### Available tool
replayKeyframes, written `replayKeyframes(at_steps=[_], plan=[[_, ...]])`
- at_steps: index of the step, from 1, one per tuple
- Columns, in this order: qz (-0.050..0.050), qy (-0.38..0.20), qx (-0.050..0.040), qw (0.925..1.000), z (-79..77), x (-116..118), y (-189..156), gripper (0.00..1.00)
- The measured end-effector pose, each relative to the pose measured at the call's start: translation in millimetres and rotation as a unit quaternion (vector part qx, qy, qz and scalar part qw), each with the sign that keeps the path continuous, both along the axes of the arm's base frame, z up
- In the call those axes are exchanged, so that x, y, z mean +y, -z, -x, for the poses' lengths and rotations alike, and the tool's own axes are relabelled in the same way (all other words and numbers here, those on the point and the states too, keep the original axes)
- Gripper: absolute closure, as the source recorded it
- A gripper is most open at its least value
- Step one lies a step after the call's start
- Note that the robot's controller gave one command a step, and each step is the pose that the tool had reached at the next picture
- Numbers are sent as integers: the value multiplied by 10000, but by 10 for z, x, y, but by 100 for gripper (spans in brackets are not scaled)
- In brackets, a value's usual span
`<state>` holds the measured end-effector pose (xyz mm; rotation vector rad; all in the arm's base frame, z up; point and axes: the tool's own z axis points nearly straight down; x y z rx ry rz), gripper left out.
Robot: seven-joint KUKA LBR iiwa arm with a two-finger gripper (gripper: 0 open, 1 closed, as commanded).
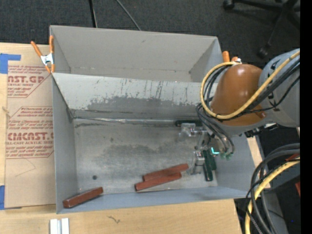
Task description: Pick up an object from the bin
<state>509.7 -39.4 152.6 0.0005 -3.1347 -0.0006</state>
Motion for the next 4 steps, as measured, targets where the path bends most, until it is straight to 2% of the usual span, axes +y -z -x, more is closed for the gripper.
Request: replayKeyframes(at_steps=[1,2,3,4], plan=[[-10,31,-11,10000,207,339,866,0],[-5,443,-39,9990,282,560,521,0],[-1,1072,-33,9942,280,739,474,0],[5,781,-63,9969,285,363,833,0]])
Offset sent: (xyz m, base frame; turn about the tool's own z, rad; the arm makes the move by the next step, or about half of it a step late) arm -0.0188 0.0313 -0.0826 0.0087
